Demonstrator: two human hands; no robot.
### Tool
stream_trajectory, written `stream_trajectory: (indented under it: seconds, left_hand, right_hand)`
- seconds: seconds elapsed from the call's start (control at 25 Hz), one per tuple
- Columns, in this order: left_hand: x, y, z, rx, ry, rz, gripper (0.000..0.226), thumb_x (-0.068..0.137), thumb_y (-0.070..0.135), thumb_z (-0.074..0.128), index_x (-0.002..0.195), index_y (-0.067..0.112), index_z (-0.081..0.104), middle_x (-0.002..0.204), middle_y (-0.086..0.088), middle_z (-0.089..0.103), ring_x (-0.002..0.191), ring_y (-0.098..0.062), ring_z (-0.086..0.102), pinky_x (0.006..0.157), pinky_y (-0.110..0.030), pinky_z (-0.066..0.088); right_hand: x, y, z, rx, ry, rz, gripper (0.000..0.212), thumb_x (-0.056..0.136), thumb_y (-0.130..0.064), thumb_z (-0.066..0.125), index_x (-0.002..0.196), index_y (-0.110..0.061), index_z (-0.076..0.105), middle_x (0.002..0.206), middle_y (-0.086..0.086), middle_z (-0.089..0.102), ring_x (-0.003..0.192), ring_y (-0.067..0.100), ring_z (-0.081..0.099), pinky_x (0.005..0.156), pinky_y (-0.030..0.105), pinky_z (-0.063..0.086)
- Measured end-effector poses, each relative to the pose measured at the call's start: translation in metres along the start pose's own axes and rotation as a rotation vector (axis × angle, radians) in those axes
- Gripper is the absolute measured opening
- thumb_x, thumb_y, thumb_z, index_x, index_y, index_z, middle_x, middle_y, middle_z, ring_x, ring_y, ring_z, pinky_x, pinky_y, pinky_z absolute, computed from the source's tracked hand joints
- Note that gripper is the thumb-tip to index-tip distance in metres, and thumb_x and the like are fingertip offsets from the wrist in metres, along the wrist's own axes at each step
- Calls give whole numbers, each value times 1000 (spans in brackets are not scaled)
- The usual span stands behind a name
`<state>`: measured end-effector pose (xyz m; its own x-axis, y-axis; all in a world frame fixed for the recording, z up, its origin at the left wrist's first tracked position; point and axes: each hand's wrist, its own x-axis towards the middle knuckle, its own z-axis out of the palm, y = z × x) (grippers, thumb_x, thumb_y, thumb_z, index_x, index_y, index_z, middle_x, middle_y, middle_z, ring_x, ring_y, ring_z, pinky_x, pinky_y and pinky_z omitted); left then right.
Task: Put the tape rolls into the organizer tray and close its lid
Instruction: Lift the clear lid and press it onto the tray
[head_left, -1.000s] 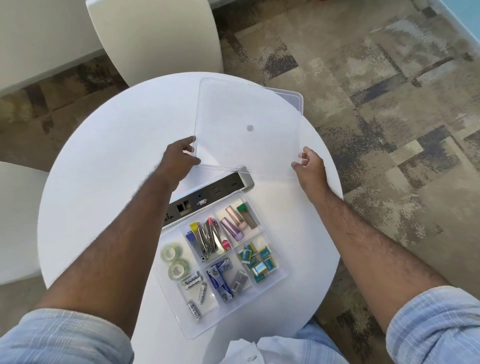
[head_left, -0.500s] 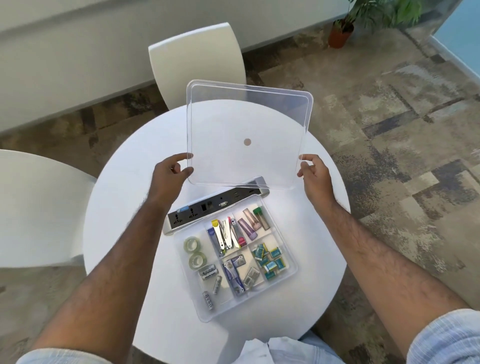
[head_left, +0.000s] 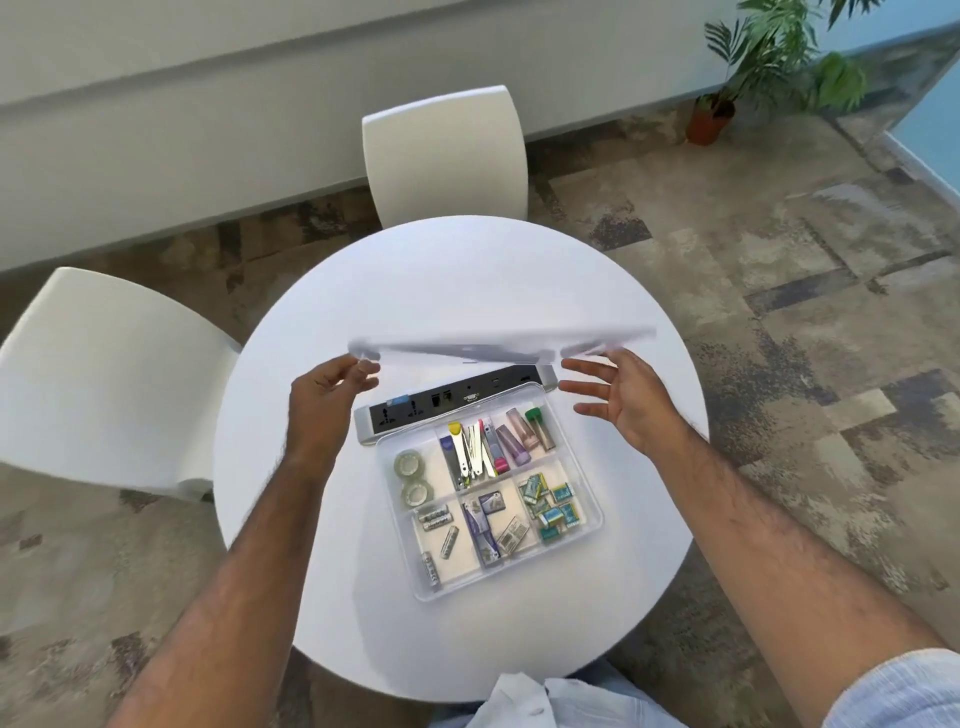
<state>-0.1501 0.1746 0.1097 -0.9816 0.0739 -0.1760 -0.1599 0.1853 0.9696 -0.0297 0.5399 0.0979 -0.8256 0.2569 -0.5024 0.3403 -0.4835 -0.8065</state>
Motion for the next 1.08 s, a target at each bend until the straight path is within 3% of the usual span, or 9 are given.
stream_trajectory:
  seconds: [0.08,0.16,0.24,0.32,0.44,0.56,0.68,0.84,1.08]
  left_hand:
    - [-16,-6,-7,38,-12,13,24,96,19,75,116,30,81,113,6,82,107,-15,78,97,-33,57]
    - [-33,-13,-13,81,-21,33,25,97,23,74,116,37,79,111,13,81,107,-11,77,98,-29,57]
    - [-50,-19,-19,100,-27,35,31,97,21,74,112,48,79,111,20,79,106,1,75,95,-17,57]
    - [-65,-29,-23,104,-27,12,37,98,16,72,109,51,78,112,20,79,105,3,74,91,-9,55]
    - [-82,-47,-25,36,-28,-67,44,102,6,59,110,45,79,114,9,81,95,-14,80,82,-19,60]
    - [-94,-60,-22,-28,-2,-146,32,104,10,54,116,32,73,112,0,80,86,-29,81,76,-34,59]
    - [-101,-74,-17,-9,72,-215,22,101,15,60,120,28,62,103,-2,81,80,-27,81,68,-32,58]
    - [-103,-95,-10,106,115,-317,23,97,15,63,120,21,65,91,-5,79,88,-29,78,64,-35,62]
    - [-98,-115,1,264,122,-447,28,98,8,62,124,2,67,111,-17,70,100,-36,74,69,-40,65]
  right_hand:
    - [-5,6,-5,-36,-54,-22,31,97,-9,59,128,-7,59,130,17,67,109,35,72,67,40,62]
    - [-12,8,-11,7,-118,42,30,104,-22,52,130,-8,59,133,16,67,112,35,70,72,42,63]
    - [-18,11,-14,68,-204,74,29,109,-25,43,129,-10,57,133,16,66,116,39,67,71,43,63]
    - [-25,17,-13,-5,-169,60,25,106,-26,51,127,-14,57,129,15,69,114,40,69,65,40,61]
    - [-35,29,-9,-107,-127,62,26,103,-22,57,129,-17,53,123,16,72,106,40,72,61,39,63]
    - [-44,38,-7,-168,-121,91,30,104,-19,56,133,-21,48,118,15,74,101,41,73,65,43,64]
    - [-46,52,-4,-297,-66,103,26,104,-14,53,130,-14,50,115,17,74,90,38,75,67,48,62]
    - [-43,68,0,-427,32,54,21,105,-9,47,126,-5,51,112,21,69,75,30,72,57,42,61]
    - [-39,83,-3,-631,48,-3,27,103,-5,51,129,-7,56,99,7,50,76,17,62,51,37,60]
